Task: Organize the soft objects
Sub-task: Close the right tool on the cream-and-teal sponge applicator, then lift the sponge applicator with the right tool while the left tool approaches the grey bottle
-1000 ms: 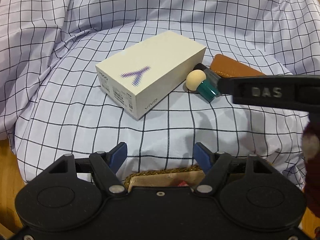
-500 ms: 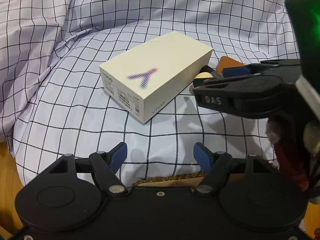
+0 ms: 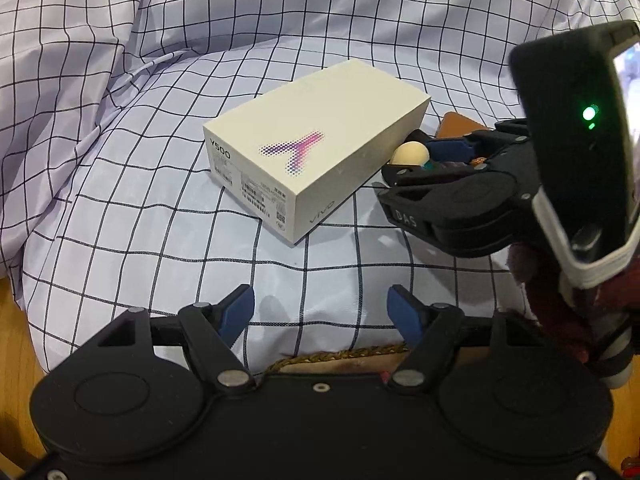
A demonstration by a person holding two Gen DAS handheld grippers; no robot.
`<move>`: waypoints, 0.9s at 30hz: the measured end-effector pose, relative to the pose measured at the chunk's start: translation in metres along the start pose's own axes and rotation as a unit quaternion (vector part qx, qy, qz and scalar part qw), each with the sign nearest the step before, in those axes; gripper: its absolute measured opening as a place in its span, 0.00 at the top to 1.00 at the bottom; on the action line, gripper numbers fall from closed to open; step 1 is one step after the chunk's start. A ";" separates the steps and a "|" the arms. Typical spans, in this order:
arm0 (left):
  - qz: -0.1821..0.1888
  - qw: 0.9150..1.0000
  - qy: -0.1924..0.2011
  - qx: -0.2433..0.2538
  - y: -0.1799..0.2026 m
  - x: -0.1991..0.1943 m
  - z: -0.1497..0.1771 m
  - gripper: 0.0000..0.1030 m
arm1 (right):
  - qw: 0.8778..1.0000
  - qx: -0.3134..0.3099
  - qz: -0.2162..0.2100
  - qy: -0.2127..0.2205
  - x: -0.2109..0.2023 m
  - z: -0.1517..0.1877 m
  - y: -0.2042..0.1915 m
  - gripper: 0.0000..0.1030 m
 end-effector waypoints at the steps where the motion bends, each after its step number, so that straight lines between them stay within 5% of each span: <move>1: 0.000 1.000 0.000 0.000 0.000 -0.001 0.000 0.33 | 1.000 -0.003 0.003 0.000 0.000 0.000 -0.001 0.66; 13: 0.001 1.000 0.002 0.005 0.005 -0.005 -0.003 0.33 | 0.999 0.025 -0.005 0.021 -0.032 0.004 0.008 0.68; 27: 0.035 0.999 0.017 0.017 0.048 -0.004 -0.035 0.33 | 0.990 0.131 0.035 0.025 -0.094 0.058 0.056 0.67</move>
Point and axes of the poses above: each gripper's, at about its wrist camera, not at the fingertips, and x roughly the way its jaws point, y to its right, z to its underside, the point moved 1 cm from there along x, roughly the way its jaws point, and after that the axes turned 13 degrees about -z, right-handed, at the moved point
